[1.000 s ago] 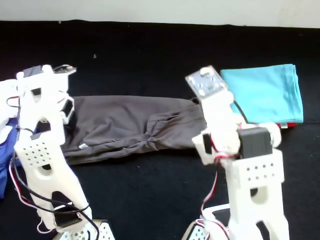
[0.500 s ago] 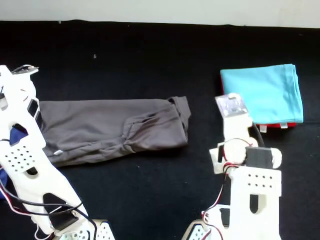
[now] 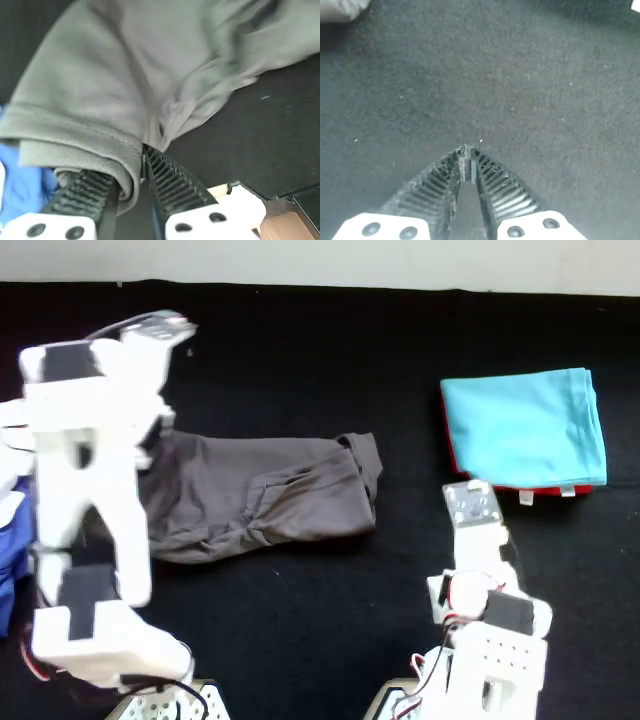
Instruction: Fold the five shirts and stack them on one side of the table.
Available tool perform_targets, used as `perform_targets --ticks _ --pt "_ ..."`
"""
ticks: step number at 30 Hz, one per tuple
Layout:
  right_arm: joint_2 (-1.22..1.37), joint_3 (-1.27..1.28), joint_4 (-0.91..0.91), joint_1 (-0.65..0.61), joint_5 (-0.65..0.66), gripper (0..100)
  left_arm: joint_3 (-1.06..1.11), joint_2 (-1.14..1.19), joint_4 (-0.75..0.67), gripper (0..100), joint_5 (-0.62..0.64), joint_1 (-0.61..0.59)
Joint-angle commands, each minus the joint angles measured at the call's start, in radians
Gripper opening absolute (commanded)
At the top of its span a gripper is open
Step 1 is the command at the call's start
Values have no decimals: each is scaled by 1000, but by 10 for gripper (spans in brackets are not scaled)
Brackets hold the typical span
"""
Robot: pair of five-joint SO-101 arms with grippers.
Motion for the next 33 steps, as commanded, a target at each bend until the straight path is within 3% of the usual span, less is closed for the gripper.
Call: perform_targets --ticks 1,7,17,29,33 --pt "-116 119 -85 12 12 7 1 -99 6 8 68 223" --pt "-242 349 -189 10 12 7 2 -53 -106 8 175 460" --pt "-380 432 -173 27 11 7 -64 302 -350 8 215 549" --pt "-404 441 -168 48 6 7 -541 674 -247 18 215 631" --pt "-404 441 -168 48 6 7 -704 745 -163 134 216 631"
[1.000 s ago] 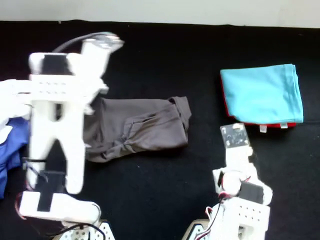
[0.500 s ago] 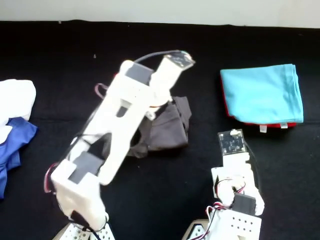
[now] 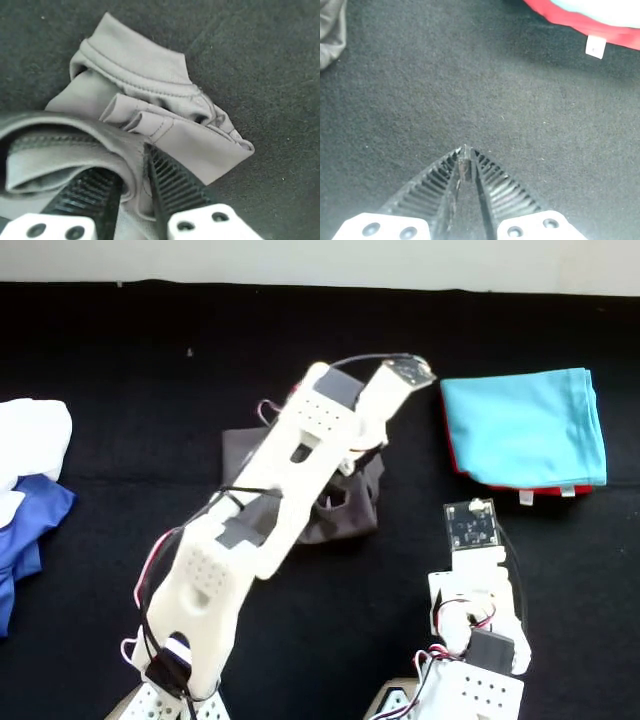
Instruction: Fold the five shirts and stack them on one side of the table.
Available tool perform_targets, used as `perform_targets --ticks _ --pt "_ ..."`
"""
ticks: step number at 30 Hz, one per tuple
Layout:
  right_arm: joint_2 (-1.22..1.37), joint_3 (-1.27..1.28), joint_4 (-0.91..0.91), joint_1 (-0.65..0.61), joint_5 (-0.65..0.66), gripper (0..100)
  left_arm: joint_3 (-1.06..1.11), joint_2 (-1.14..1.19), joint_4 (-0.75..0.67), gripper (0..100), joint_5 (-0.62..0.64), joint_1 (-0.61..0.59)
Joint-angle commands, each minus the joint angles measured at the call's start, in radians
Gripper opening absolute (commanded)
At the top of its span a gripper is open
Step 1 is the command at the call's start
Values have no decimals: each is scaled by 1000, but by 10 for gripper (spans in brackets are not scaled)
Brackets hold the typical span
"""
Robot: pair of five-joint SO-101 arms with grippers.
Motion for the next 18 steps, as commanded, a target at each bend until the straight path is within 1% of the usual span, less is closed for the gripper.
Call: perform_targets --ticks 1,4,6,8,10,12,13,14,18 --pt "-7 133 4 10 5 7 -189 8 81 158 18 10" --pt "-7 133 4 10 5 7 -348 7 149 171 94 2" --pt "-7 133 4 10 5 7 -449 7 210 171 94 -19" --pt "-7 133 4 10 5 7 -483 7 235 165 95 -61" --pt "-8 133 4 10 5 7 -475 7 235 116 95 -113" --pt "-8 133 4 10 5 7 -435 12 235 23 94 -156" --pt "-8 133 4 10 5 7 -401 15 235 1 92 -171" --pt "-10 133 4 8 5 7 -358 15 235 20 91 -183" --pt "-10 133 4 8 5 7 -166 16 235 10 91 -217"
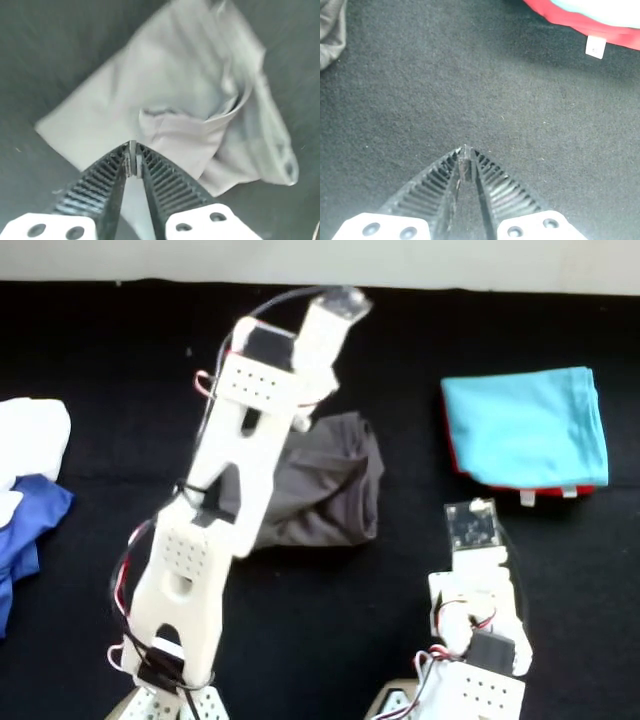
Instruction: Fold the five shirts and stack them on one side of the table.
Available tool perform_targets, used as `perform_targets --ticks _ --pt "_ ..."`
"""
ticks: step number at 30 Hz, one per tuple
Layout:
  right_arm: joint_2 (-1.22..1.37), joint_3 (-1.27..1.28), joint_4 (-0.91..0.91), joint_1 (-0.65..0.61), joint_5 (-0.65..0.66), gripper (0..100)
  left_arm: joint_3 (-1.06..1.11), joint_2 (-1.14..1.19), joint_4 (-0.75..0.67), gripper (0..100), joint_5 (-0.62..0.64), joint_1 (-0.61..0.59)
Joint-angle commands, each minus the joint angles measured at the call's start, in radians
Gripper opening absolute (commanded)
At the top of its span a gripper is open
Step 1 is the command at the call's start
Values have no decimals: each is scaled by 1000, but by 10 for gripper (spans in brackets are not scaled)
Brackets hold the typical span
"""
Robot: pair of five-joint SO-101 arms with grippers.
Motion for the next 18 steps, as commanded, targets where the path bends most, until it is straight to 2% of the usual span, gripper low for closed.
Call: perform_targets --ticks 1,6,13,18 --pt "-12 133 4 8 5 7 131 -7 11 10 6 -27" --pt "-12 133 4 8 5 7 243 -5 9 10 72 22" --pt "-12 133 4 8 5 7 298 -28 5 10 126 239" --pt "-12 133 4 10 5 7 343 -165 5 10 129 375"
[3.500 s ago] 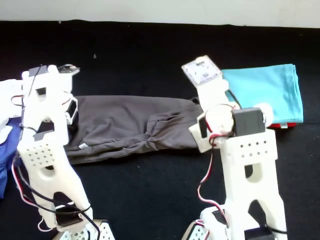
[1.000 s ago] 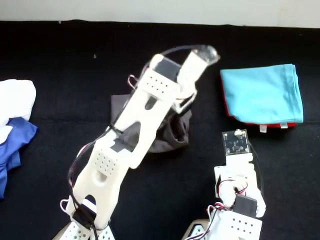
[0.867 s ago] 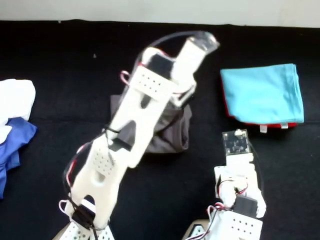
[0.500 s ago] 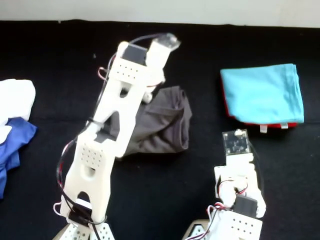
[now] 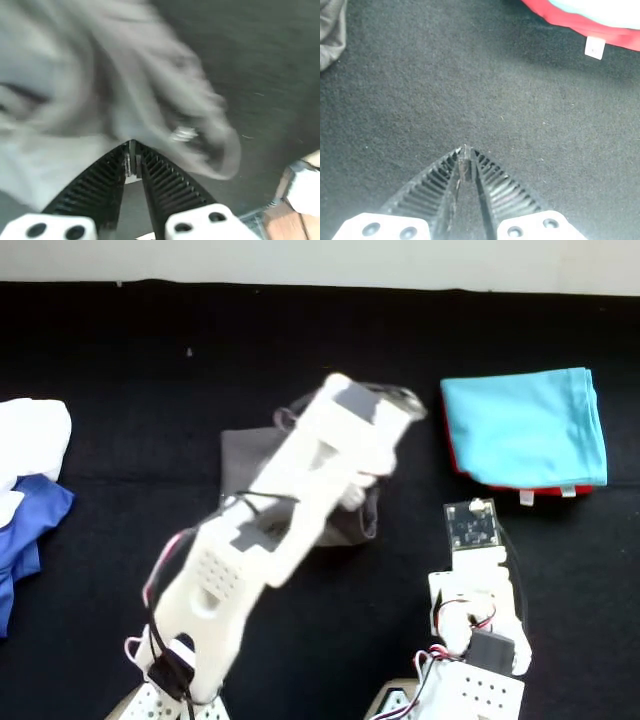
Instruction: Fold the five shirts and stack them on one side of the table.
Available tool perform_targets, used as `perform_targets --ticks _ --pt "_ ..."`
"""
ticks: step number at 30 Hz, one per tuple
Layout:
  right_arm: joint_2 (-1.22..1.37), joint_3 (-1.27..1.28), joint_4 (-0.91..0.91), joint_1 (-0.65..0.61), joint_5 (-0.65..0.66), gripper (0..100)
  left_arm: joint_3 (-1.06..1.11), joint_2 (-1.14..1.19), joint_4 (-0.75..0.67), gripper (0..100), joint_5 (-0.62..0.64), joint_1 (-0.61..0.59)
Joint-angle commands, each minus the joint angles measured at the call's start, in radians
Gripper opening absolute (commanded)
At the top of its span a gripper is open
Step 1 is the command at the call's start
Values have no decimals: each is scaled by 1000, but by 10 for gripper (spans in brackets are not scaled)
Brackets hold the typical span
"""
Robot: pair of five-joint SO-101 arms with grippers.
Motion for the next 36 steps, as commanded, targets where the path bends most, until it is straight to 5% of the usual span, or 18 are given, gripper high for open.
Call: perform_targets --ticks 1,9,19,24,36 --pt "-8 133 4 10 5 7 22 -162 6 10 2 77" --pt "-8 133 4 10 5 7 39 -260 3 10 -2 -139" --pt "-8 133 4 10 5 7 33 -1 -109 10 -2 -367" --pt "-8 133 4 10 5 7 35 58 -97 10 6 -315" --pt "-8 133 4 10 5 7 39 -44 0 10 78 41"
